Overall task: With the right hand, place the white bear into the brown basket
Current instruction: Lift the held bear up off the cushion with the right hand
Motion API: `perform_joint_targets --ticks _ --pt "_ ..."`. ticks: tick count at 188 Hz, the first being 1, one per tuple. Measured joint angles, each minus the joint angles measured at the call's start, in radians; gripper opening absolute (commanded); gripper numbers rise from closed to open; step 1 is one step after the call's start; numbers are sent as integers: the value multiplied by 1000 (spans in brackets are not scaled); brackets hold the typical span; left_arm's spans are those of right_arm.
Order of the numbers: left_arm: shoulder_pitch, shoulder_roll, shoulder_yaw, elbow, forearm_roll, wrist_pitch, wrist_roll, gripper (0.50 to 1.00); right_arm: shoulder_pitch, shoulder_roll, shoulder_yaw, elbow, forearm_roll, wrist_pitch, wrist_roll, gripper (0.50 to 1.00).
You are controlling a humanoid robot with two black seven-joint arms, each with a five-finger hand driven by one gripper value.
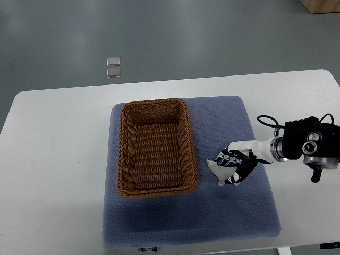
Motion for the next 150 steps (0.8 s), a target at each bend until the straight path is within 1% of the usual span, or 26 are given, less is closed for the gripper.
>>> perform_joint_targets --ticks 9,10,11,12,51,74,94,125,140,150 --pt "0 0 0 0 0 0 0 1000 0 0 0 -1 -18 -1 4 527" --pt "0 0 0 0 0 0 0 1000 0 0 0 -1 -21 -1 4 515" --pt "0 0 0 0 0 0 0 1000 0 0 0 -1 -23 -1 4 515" --pt "0 0 0 0 0 0 0 1000 0 0 0 -1 -25 -1 5 501" --pt "0 0 0 0 0 0 0 1000 14 -34 1 -3 -83 4 8 500" --pt "0 0 0 0 0 0 0 1000 62 -73 21 -3 -86 16 7 500" --pt "0 0 0 0 0 0 0 1000 148 -113 52 -3 -81 66 5 500" --pt "0 0 0 0 0 0 0 1000 338 -184 76 -4 -73 170 2 500" --pt "0 0 0 0 0 0 0 1000 403 -196 77 -5 -68 194 2 500" --pt "0 0 0 -3 0 0 0 1000 424 -196 77 -5 -65 197 2 500"
